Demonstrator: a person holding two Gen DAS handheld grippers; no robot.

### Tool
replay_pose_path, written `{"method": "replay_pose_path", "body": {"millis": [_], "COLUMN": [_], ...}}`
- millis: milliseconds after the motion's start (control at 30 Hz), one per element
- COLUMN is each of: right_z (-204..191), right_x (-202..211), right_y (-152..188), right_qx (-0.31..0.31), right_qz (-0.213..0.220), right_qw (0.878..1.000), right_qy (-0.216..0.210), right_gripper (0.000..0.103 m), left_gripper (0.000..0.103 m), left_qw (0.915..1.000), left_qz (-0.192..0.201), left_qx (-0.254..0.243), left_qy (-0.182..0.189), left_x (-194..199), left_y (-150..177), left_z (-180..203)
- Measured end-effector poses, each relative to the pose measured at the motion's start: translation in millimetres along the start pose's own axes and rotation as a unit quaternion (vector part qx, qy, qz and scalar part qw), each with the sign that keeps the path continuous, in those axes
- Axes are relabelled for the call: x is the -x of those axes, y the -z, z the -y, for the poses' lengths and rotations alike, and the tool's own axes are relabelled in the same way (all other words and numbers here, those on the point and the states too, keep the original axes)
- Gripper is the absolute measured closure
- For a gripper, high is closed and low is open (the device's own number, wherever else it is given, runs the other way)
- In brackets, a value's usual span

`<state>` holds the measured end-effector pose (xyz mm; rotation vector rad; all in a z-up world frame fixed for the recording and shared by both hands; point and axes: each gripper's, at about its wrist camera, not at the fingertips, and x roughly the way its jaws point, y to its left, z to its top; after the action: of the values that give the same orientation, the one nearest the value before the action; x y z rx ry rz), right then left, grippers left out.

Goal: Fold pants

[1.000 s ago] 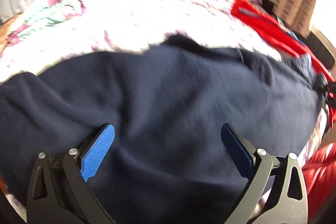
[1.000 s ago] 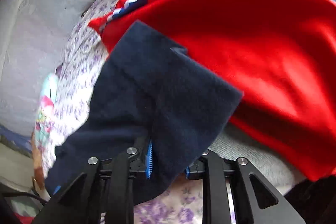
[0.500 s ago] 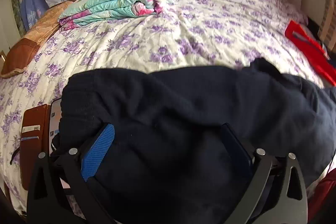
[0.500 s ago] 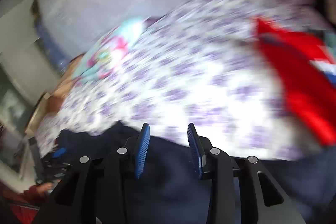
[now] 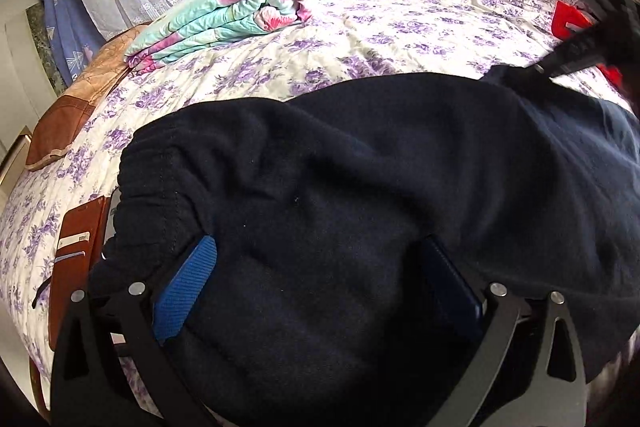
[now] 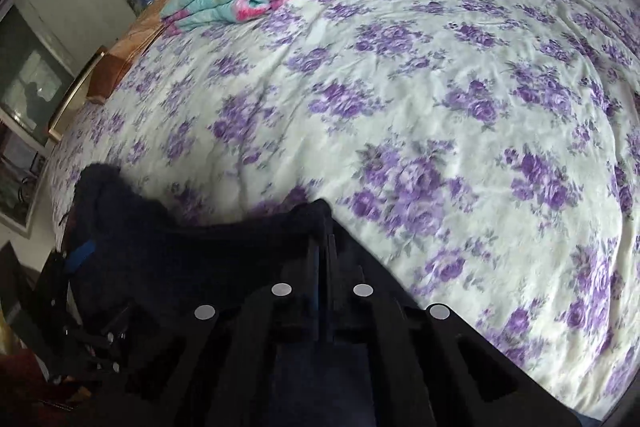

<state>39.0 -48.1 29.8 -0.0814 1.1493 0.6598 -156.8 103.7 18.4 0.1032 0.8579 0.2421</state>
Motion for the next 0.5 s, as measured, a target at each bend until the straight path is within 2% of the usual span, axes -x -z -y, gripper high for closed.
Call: {"method": "replay_pose_path", "body": {"millis": [100, 167, 233, 333, 367, 467, 500], "right_z": [19.6, 33.3, 29.5, -9.0, -23.3, -54.8, -55.6], "right_x": [-20.1, -18.4, 7.9, 46.9, 50.6, 28.3, 10.9], "right_y": [-7.4, -4.5, 0.7, 9.6, 13.6, 26.8, 31.6], "right_qx": [-0.021, -0.058, -0.065, 0.014, 0.042, 0.094, 0.092], "right_qz": [-0.013, -0.003, 0.032, 0.075, 0.075, 0.032, 0.011], "right_qw": [0.999, 0.998, 0.997, 0.997, 0.996, 0.995, 0.996], "right_qy": [0.042, 0.020, 0.019, -0.007, -0.014, -0.025, -0.016], "right_gripper": [0.103, 0.103, 0.102, 0.099, 0.099, 0.099, 0.094], "left_gripper": [0.004, 0.004, 0.004, 0.004, 0.004, 0.004, 0.004], "left_qw": [1.0000, 1.0000, 0.9998, 0.9983, 0.9973, 0.9939, 0.9933], "left_qz": [0.000, -0.001, -0.008, -0.007, 0.002, 0.013, 0.007], "left_qx": [0.002, 0.003, 0.005, 0.038, 0.055, 0.089, 0.093], "left_qy": [0.002, 0.007, 0.015, 0.043, 0.048, 0.063, 0.067], "left_x": [-0.7, 0.3, 2.5, 17.1, 23.8, 35.2, 34.2], "left_y": [0.3, 0.4, -1.5, -6.0, -6.5, -6.1, -5.4], "left_z": [0.0, -1.1, -3.4, -15.7, -21.5, -36.4, -38.3]}}
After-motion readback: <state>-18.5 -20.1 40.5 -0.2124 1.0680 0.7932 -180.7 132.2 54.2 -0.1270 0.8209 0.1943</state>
